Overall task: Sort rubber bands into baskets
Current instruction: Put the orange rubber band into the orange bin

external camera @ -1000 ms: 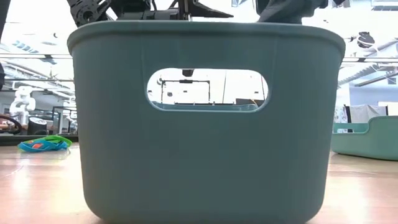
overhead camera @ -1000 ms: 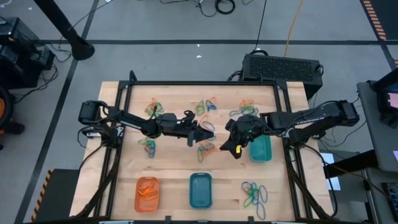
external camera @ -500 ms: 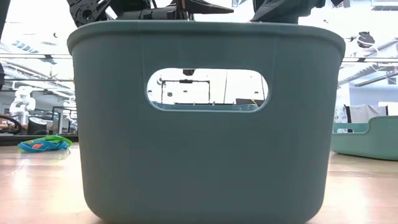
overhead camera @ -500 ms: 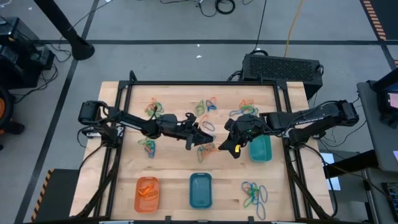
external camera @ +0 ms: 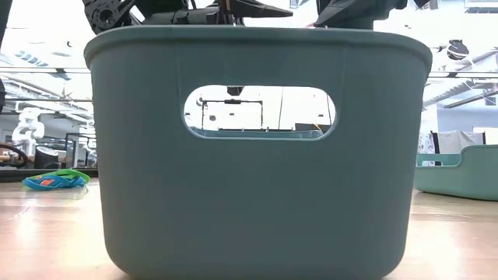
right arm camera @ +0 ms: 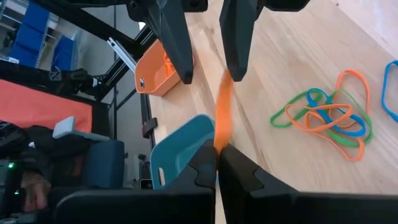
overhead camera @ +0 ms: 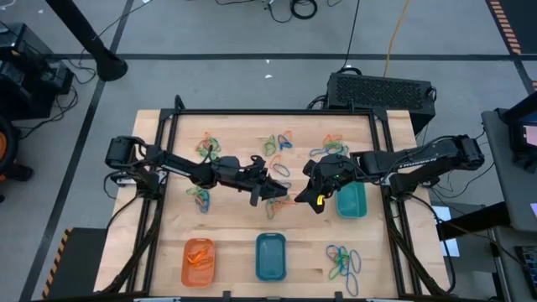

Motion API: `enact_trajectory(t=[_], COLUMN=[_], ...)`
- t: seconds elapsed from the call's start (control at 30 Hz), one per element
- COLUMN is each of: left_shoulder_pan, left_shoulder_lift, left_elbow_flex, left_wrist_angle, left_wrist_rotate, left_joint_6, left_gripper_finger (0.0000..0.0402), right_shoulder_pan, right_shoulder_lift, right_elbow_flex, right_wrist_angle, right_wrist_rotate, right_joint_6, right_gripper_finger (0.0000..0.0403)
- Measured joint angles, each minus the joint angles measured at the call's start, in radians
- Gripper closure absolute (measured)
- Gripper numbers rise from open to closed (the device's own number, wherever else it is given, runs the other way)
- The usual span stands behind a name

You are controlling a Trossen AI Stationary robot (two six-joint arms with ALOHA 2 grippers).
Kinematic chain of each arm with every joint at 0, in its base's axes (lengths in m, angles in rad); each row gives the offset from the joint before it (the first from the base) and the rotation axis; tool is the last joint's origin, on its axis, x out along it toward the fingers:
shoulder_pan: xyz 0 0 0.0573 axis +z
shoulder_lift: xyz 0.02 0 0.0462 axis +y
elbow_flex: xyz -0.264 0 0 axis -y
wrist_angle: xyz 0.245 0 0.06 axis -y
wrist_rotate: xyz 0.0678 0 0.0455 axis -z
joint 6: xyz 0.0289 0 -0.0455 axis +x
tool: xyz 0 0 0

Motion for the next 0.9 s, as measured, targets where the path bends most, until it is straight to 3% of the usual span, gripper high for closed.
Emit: enact_trajectory(t=[0.9], left_shoulder_pan=[-0.015], left_shoulder_lift=[0.0], left_elbow_flex=[-0.001], left_wrist_angle=[-0.078], left_wrist_rotate=[0.029], left_joint_6=[0.059], left_gripper_finger=[0.0277], right_shoulder_pan=[-0.04], right_shoulder_lift=[0.0], right_elbow_flex=[0.0], right_wrist_angle=[0.001], right_wrist_rotate=[-0.048], right_joint_6=[0.011], right_gripper_finger=[0.0403])
